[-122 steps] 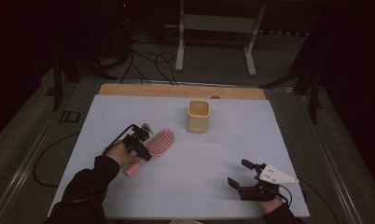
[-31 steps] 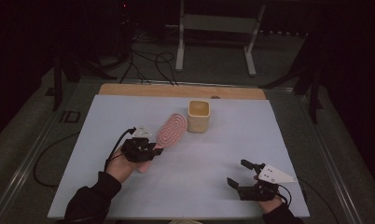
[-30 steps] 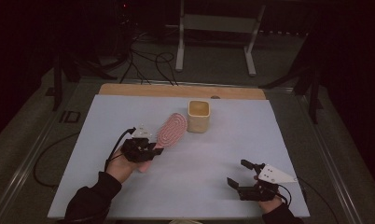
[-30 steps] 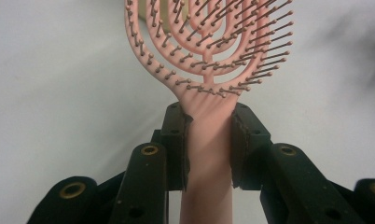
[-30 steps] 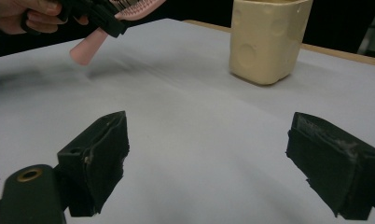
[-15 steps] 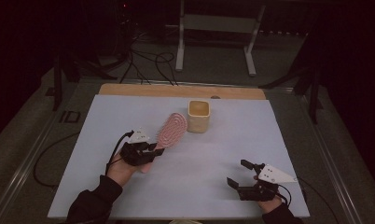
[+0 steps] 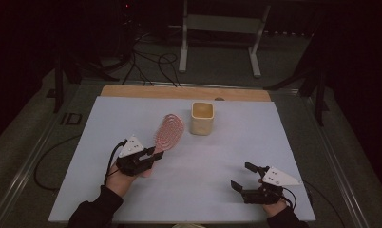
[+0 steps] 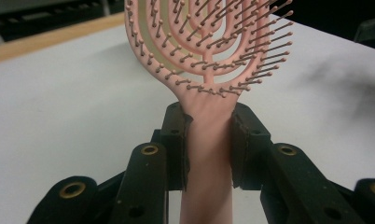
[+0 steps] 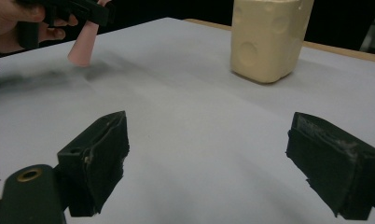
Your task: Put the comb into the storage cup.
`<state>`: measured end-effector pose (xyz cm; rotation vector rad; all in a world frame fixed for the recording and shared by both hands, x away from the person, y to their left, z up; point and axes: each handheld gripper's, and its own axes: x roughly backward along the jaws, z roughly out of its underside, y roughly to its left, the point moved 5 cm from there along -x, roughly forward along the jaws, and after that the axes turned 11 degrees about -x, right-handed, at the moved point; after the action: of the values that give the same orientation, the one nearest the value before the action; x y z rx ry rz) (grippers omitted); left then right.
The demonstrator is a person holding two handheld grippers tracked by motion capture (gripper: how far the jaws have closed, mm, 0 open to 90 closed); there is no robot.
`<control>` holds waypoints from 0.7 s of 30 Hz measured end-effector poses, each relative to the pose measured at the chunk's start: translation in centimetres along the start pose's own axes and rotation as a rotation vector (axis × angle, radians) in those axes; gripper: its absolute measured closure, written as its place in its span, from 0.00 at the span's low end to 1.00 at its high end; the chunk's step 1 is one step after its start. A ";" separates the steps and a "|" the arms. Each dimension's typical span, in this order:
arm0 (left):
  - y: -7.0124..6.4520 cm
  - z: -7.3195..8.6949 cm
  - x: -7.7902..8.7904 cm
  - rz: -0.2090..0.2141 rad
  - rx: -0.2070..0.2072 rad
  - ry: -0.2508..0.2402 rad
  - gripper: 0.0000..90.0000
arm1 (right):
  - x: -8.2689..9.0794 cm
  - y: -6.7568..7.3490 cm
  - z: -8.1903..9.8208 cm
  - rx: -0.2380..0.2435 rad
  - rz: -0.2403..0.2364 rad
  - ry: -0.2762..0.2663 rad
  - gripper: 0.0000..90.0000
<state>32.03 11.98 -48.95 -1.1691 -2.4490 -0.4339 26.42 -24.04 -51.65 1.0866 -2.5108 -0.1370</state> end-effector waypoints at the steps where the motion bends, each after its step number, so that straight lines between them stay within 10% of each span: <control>1: 0.0 0.1 0.1 -0.004 0.004 -0.011 0.79 | 0.0 0.0 0.0 -0.001 0.000 0.001 0.14; 21: -0.1 1.1 0.2 -0.036 0.002 -0.055 0.79 | 0.0 0.6 -1.0 -0.016 0.016 0.010 0.13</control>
<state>31.58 12.54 -49.77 -1.1521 -2.5199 -0.4148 26.41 -23.56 -50.56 1.0582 -2.5050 -0.1471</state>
